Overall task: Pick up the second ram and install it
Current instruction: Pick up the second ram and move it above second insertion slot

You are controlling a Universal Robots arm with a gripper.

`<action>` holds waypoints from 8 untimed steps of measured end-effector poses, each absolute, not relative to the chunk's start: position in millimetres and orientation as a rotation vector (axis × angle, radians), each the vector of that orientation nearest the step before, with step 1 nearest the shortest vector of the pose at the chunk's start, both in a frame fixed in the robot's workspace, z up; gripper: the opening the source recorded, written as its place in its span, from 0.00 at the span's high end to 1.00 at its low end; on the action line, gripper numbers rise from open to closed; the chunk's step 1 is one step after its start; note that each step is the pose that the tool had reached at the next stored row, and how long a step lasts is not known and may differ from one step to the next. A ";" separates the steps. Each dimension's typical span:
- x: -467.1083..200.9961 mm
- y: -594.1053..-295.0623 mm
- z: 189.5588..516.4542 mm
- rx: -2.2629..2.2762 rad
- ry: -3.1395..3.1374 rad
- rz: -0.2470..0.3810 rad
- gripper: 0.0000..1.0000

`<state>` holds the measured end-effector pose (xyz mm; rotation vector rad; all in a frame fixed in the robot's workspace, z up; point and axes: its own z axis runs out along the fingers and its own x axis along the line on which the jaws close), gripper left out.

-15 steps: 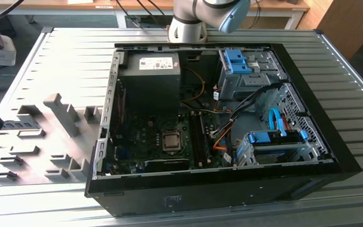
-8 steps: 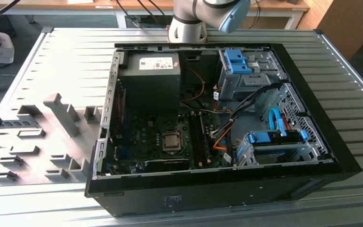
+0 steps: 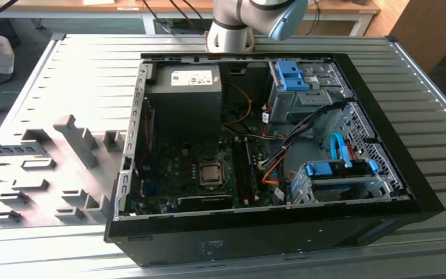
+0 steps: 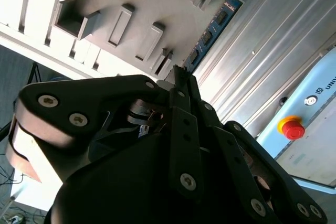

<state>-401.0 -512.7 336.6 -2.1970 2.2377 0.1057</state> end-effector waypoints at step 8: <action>-400.9 -512.7 342.4 -2.197 2.238 0.106 0.86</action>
